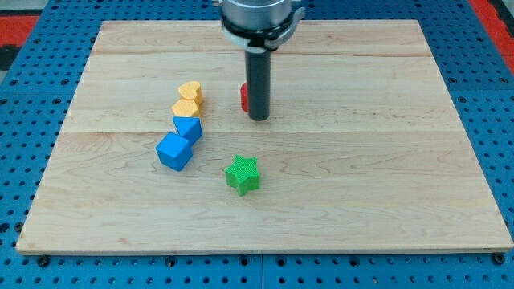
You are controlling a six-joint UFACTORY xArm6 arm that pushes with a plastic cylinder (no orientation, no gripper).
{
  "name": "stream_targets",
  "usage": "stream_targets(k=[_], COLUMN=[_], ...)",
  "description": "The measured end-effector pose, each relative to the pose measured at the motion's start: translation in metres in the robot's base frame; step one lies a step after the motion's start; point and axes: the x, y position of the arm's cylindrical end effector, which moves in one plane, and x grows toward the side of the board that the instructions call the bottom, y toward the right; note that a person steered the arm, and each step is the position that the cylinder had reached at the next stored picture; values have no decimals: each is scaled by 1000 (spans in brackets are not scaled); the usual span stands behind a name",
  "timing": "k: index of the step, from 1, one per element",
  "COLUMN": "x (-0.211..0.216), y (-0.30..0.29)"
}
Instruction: Separate the yellow heart and red circle
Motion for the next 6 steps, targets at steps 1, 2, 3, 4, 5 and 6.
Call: stream_targets(k=[1,2,3,4,5,6], x=[-74,-109,-63,-69,-71,-105], y=[5,10,49,-19,-60,-31])
